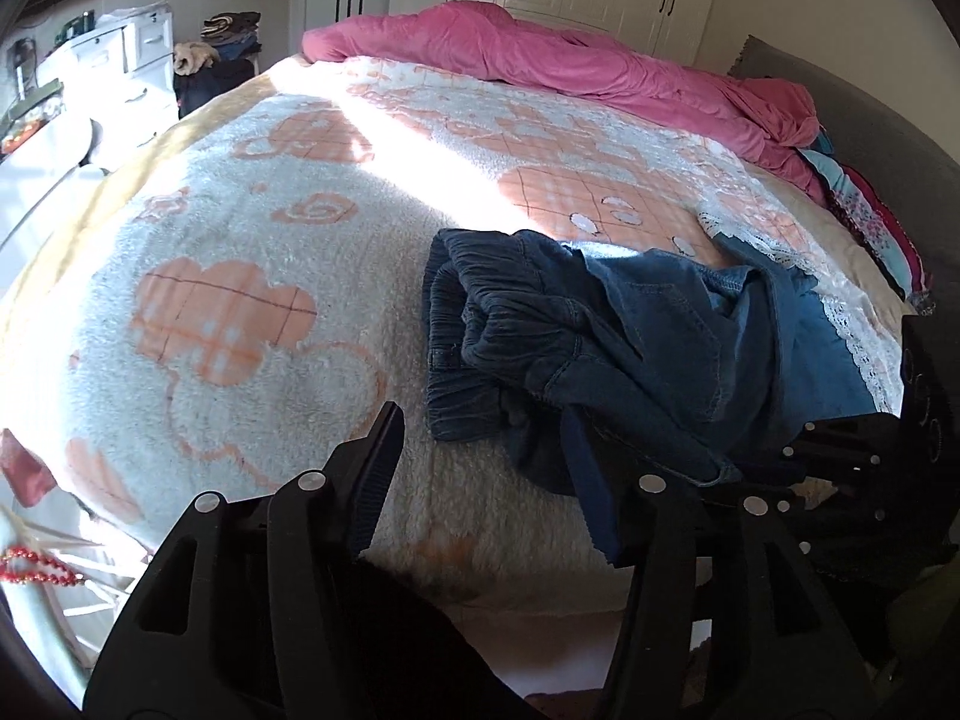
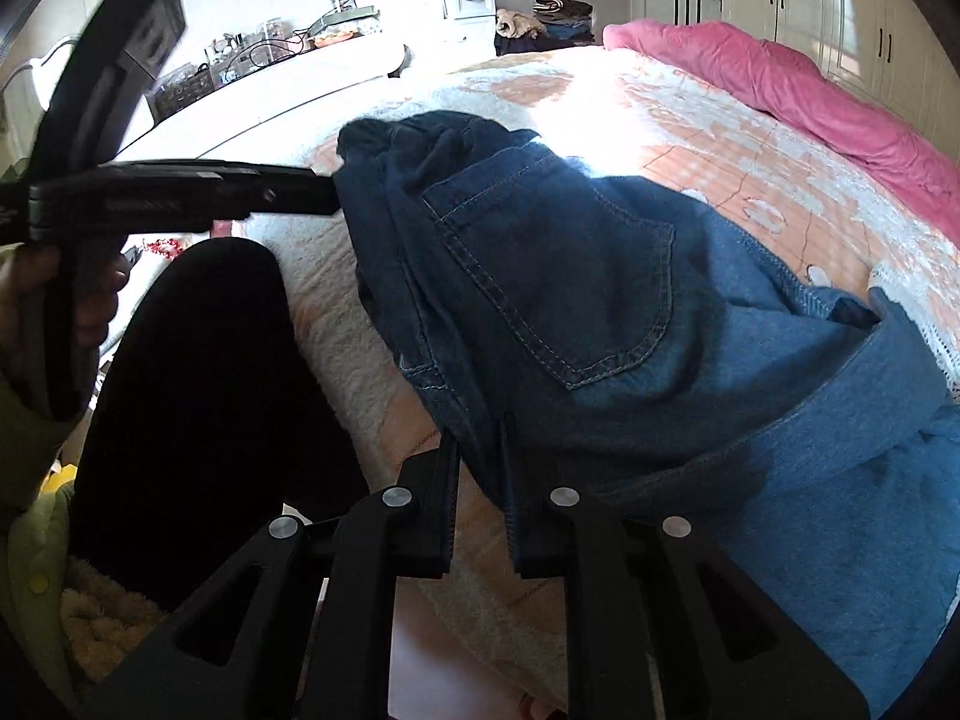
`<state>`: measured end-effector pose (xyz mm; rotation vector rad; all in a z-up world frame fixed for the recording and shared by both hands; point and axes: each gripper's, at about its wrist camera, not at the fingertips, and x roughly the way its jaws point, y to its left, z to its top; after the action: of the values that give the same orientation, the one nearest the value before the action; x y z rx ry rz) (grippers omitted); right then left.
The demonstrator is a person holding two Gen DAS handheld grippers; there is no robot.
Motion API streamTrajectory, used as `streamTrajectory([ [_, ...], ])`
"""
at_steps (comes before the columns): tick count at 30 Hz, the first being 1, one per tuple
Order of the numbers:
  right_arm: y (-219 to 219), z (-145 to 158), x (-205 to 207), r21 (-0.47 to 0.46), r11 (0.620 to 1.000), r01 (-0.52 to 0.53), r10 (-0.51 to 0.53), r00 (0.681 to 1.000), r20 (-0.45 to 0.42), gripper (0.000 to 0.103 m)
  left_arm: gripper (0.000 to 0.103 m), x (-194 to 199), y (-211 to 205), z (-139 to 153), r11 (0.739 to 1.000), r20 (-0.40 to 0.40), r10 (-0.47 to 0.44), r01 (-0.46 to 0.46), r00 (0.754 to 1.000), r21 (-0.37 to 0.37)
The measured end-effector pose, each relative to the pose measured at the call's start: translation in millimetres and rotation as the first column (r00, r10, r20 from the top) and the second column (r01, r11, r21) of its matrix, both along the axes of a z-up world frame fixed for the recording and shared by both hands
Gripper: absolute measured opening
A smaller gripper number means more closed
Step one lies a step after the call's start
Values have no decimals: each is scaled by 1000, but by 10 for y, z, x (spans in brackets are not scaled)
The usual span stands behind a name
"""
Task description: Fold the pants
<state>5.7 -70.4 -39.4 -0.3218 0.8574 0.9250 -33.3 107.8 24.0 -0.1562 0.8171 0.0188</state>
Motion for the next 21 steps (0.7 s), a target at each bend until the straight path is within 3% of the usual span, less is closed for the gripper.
streamTrajectory([
  [4,-52,-31,59,33,999,13,-12,999,-50,15,46,45,-130,203,999,75,-22,24,997,-26],
  [6,-84,-16,70,55,998,16,-12,997,-73,18,46,180,-255,131,997,50,-68,70,996,-24],
  [10,-263,158,78,126,992,33,-22,996,-88,22,45,399,-272,-238,999,-70,-36,37,997,14],
  [14,-482,324,154,197,975,102,-93,994,-57,30,45,388,-313,-304,996,-67,-30,35,997,77],
  [17,-472,243,266,172,975,139,-126,989,-83,32,45,383,-326,-316,995,-62,-30,36,998,96],
  [20,-420,-48,379,58,981,187,-177,975,-136,32,45,377,-307,-326,996,-54,-31,35,998,76],
  [21,-433,-79,391,72,979,193,-182,974,-133,32,45,376,-304,-333,996,-51,-30,34,998,78],
])
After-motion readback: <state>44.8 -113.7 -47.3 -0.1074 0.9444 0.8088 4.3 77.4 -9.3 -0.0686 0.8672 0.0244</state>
